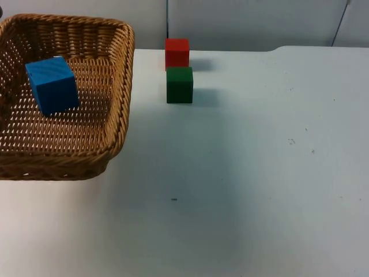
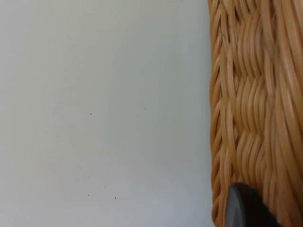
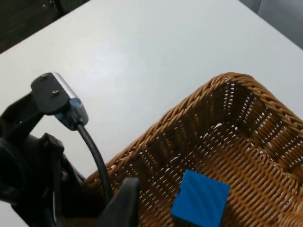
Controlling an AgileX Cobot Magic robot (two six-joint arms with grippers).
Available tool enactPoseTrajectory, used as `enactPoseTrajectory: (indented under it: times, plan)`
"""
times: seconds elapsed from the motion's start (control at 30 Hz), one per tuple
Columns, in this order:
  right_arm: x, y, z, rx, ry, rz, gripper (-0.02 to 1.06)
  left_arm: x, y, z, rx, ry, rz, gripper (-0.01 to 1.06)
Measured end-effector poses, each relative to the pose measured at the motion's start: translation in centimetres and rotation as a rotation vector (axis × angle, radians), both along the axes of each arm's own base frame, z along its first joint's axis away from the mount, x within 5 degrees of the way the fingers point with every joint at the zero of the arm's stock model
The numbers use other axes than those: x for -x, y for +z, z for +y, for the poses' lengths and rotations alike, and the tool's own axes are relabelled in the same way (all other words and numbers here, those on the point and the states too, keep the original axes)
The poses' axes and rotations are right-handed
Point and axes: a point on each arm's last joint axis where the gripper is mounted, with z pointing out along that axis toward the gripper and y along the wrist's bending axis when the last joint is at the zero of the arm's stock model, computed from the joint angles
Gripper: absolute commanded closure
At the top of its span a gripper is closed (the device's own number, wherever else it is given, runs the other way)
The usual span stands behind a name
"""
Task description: Pick up the basket with the left hand and place the blue cube into the basket with the right hand.
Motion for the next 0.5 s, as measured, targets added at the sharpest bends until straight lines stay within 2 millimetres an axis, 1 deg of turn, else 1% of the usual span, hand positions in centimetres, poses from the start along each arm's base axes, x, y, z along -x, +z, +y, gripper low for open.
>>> enactPoseTrajectory:
  times: [0.07,0.1,0.13,0.23,0.27,0.37,0.4,0.43,0.5]
  plan:
    - [0.6,0.8,-0.6,0.004,0.001,-0.001,0.00,0.0,0.0,0.0,-0.003,0.001,-0.003,1.05]
    - [0.6,0.8,-0.6,0.004,0.001,-0.001,0.00,0.0,0.0,0.0,-0.003,0.001,-0.003,1.05]
    - [1.1,1.0,-1.0,0.018,-0.001,-0.001,0.00,0.0,0.0,0.0,-0.003,0.001,-0.003,1.05]
    - [1.9,0.8,-2.2,0.085,-0.026,-0.004,0.00,0.0,0.0,0.0,-0.003,0.001,-0.003,1.05]
    - [1.9,0.8,-2.2,0.085,-0.026,-0.004,0.00,0.0,0.0,0.0,-0.003,0.001,-0.003,1.05]
    - [2.6,-0.4,-3.5,0.157,-0.039,0.007,0.00,0.0,0.0,0.0,-0.005,0.002,-0.004,1.05]
    - [2.9,-0.3,-3.9,0.155,-0.039,-0.001,0.00,0.0,0.0,0.1,-0.006,0.003,-0.005,1.05]
    - [2.9,-0.3,-3.9,0.155,-0.039,-0.001,0.00,0.0,0.0,0.1,-0.006,0.003,-0.005,1.05]
    - [3.6,-1.0,-4.7,0.155,-0.044,0.003,0.00,-0.1,0.0,0.1,-0.009,0.005,-0.006,1.05]
